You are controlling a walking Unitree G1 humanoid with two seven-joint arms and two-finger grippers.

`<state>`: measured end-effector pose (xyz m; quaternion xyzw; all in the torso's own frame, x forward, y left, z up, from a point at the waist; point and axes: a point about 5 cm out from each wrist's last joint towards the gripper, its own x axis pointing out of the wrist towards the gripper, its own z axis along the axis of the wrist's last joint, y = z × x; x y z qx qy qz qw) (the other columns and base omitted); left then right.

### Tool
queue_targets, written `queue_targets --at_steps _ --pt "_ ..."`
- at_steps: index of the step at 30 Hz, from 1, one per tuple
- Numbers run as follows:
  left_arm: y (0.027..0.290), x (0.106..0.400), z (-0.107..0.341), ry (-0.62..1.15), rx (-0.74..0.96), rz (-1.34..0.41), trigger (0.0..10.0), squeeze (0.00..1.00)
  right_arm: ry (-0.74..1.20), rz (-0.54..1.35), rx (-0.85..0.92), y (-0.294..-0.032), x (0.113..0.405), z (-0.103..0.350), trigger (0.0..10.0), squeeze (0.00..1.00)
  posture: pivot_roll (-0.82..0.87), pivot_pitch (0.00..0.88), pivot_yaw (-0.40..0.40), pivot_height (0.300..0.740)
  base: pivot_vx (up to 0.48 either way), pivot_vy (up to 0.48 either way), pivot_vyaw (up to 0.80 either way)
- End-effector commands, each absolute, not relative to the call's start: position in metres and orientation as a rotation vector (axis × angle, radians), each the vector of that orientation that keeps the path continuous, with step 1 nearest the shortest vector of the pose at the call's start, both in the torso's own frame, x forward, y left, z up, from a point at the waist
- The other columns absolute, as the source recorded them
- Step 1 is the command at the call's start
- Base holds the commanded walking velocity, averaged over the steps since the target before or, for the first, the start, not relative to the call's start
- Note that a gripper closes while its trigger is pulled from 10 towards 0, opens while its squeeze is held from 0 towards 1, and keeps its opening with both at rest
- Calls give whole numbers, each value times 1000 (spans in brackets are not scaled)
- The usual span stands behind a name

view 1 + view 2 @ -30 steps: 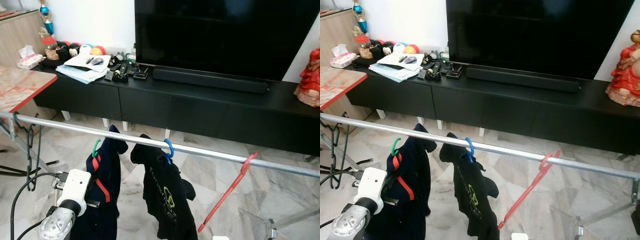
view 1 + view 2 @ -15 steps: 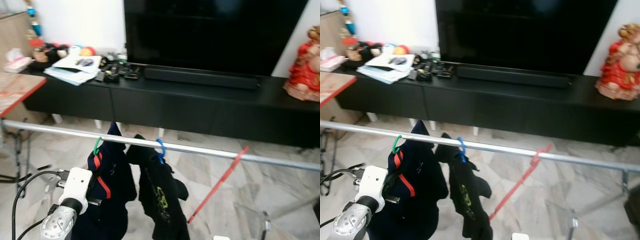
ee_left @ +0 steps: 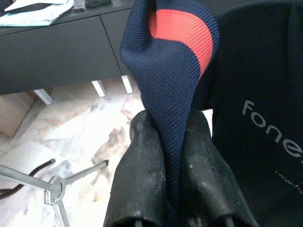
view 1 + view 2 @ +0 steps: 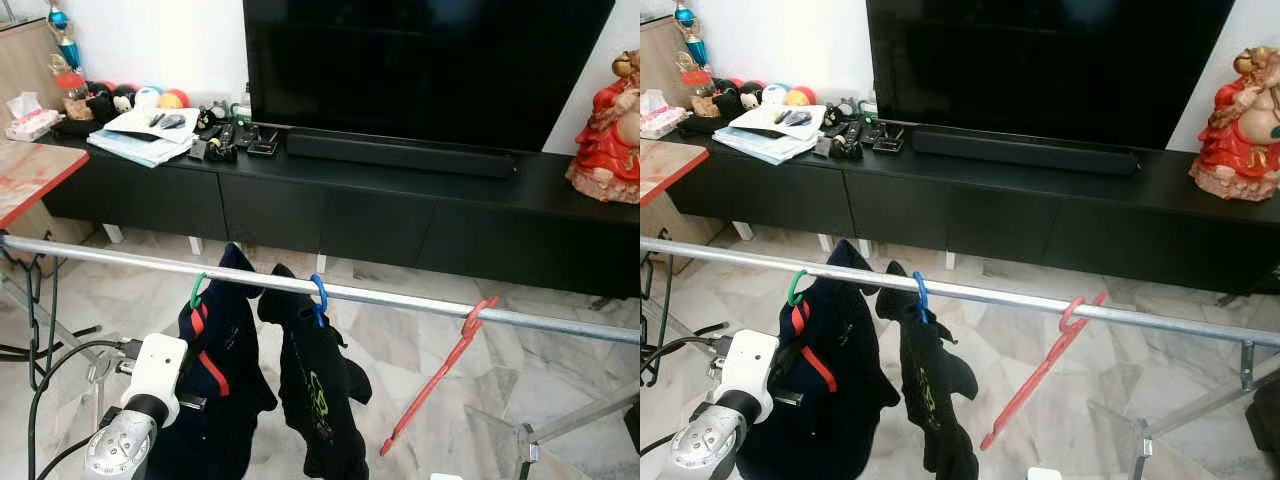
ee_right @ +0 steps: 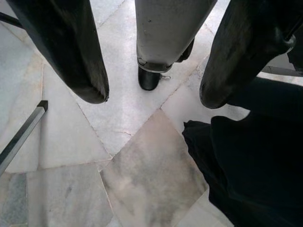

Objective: Hang hanger

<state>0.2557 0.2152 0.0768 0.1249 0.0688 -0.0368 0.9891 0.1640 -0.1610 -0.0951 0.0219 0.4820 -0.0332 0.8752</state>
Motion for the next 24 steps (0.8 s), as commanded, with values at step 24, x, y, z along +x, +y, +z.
queue_targets --at_steps 24 --pt "213 261 89 85 244 -68 10000 0 975 -105 41 -198 184 -83 10000 0 56 11 -14 740 -305 0 0"
